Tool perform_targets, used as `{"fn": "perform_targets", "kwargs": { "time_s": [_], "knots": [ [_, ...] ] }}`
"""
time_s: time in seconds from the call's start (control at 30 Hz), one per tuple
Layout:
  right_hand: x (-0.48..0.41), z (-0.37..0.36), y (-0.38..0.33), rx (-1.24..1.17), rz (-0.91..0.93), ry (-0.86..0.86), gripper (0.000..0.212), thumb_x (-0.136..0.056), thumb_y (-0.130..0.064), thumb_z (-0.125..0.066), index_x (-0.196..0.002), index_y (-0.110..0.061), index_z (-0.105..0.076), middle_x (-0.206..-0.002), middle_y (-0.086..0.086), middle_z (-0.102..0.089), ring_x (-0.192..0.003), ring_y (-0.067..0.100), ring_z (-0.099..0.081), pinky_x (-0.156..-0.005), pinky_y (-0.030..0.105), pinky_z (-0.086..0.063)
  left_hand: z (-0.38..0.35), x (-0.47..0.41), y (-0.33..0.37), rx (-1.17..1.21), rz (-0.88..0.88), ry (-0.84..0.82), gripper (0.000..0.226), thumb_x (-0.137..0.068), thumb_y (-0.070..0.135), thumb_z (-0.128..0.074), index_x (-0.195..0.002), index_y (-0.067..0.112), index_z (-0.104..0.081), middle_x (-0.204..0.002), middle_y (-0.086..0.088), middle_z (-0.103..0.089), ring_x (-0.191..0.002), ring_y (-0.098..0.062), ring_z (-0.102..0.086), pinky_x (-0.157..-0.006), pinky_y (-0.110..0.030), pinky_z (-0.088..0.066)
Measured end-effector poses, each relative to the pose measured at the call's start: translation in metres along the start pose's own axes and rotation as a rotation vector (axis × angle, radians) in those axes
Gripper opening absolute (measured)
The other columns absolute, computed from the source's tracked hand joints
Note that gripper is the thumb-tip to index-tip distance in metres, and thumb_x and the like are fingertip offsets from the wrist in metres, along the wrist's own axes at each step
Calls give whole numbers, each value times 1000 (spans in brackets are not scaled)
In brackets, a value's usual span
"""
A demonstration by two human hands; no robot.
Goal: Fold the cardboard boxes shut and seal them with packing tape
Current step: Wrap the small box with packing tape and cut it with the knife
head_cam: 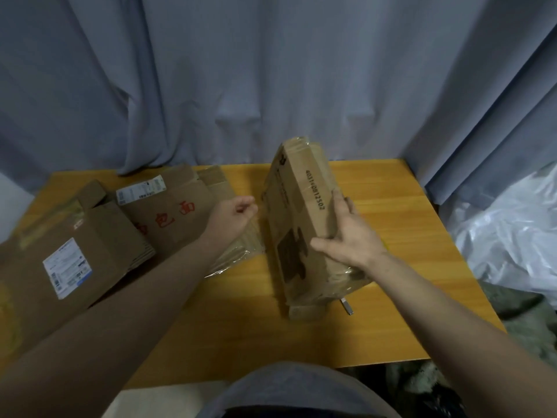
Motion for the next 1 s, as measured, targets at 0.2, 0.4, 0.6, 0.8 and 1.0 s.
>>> {"fn": "perform_targets", "kwargs": {
  "time_s": [0.2, 0.4, 0.6, 0.8, 1.0],
  "knots": [
    [9, 40, -22, 83, 288, -183, 118, -68, -35, -81, -152, -21, 1, -160, 10, -5, -147, 17, -4, -116, 27, -16, 38, -9, 37, 118, 24, 181, 67, -90, 41, -60, -145, 10, -36, -147, -7, -41, -133, -19, -41, -110, -28, -31],
    [19, 33, -47, 267, 529, -358, 119, -64, -32, -83, -152, -27, -2, -159, -2, -2, -145, 11, -3, -114, 23, -12, 71, 7, 40, -38, 147, 48, 90, -78, 51, -70, -149, 17, -26, -153, -3, -30, -138, -21, -33, -107, -30, -29],
    [14, 23, -53, 313, 587, -444, 116, -53, -37, -78, -141, -57, -4, -153, -4, -12, -138, 22, -23, -108, 41, -34, 93, 63, 26, -233, 122, 7, 76, -82, 51, -62, -145, 16, -35, -147, -5, -39, -129, -22, -41, -95, -28, -33],
    [7, 21, -51, 308, 586, -537, 119, -57, -13, -83, -139, -60, -12, -141, -13, -24, -130, 10, -29, -107, 30, -33, 91, 104, 2, -239, 195, 102, 86, -76, 52, -68, -146, 16, -33, -143, -3, -44, -126, -21, -45, -94, -30, -40],
    [-3, 1, -53, 508, 654, -536, 124, -61, -16, -83, -139, -61, 2, -150, -12, -16, -138, 15, -18, -106, 27, -24, 86, 121, -17, -154, 273, 126, 100, -65, 54, -79, -146, 22, -28, -128, 8, -45, -119, -20, -48, -94, -36, -46]
  ]
}}
Point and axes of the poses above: each hand's wrist, its own x-axis away from the middle knuckle, its own z-axis out of the back of the hand, y = z × x, the point moved 3 cm from there along -x, towards the middle knuckle
